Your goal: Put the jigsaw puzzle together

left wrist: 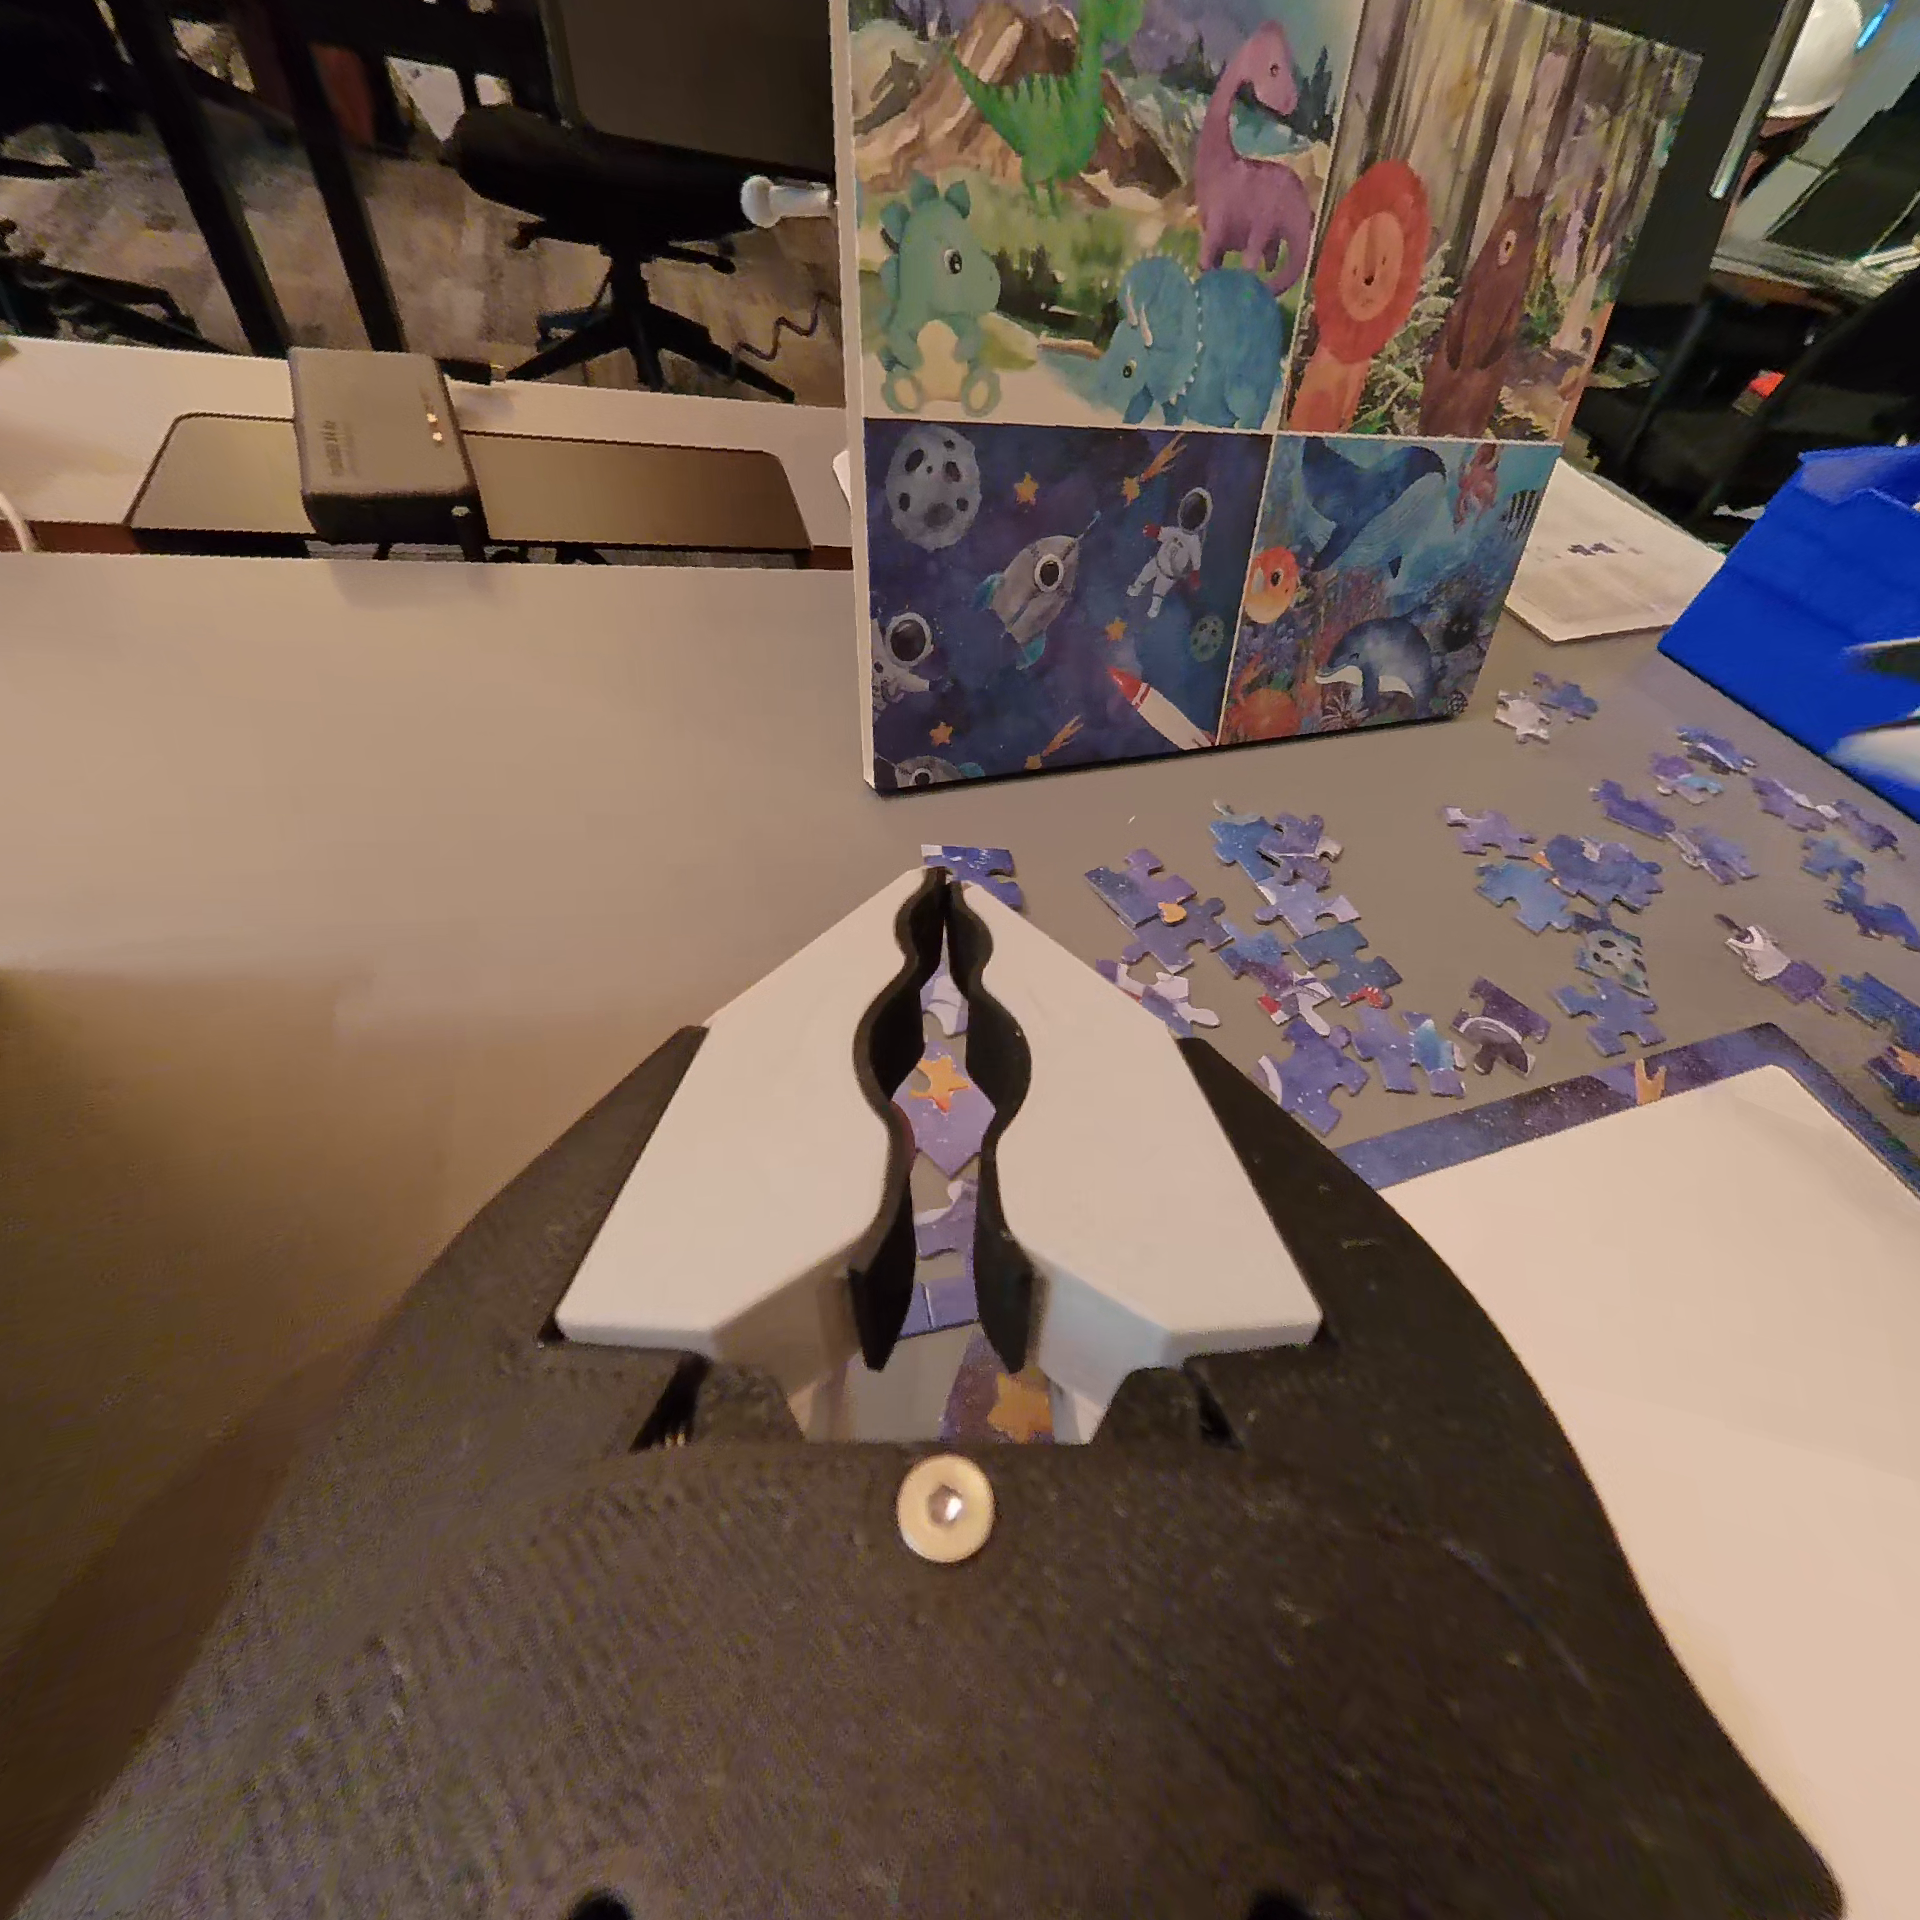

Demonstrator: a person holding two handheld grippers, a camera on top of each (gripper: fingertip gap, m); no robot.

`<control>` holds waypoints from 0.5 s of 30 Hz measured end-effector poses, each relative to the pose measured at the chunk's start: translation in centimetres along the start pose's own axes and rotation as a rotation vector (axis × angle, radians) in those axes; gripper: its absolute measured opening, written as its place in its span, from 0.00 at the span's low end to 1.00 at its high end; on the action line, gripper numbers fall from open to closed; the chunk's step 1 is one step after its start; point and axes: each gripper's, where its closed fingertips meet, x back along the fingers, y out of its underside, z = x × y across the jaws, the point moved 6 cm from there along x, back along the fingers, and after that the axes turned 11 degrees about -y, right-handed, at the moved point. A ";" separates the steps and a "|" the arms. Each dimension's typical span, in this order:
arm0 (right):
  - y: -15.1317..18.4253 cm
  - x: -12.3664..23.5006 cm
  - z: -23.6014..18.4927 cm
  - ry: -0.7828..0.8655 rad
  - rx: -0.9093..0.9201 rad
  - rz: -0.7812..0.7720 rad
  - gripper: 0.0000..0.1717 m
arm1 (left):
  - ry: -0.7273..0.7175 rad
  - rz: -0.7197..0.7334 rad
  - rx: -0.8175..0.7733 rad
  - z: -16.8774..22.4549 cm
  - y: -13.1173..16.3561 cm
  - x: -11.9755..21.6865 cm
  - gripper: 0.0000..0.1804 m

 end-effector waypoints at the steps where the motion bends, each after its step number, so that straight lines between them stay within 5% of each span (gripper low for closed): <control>1: -0.1 -2.9 -1.5 -0.074 0.005 -0.082 0.24 | 0.002 0.002 -0.007 0.1 0.0 0.0 0.00; 5: 2.7 -12.4 -3.8 -0.224 0.104 -0.386 0.16 | -0.010 0.003 -0.036 0.2 0.1 0.0 0.00; 7: 4.7 -14.9 -3.1 -0.242 0.080 -0.510 0.23 | -0.004 -0.019 -0.042 0.2 0.3 -0.1 0.00; 15: 4.6 -15.8 -1.6 -0.188 -0.051 -0.415 0.14 | 0.038 0.009 -0.003 0.4 -0.3 0.5 0.00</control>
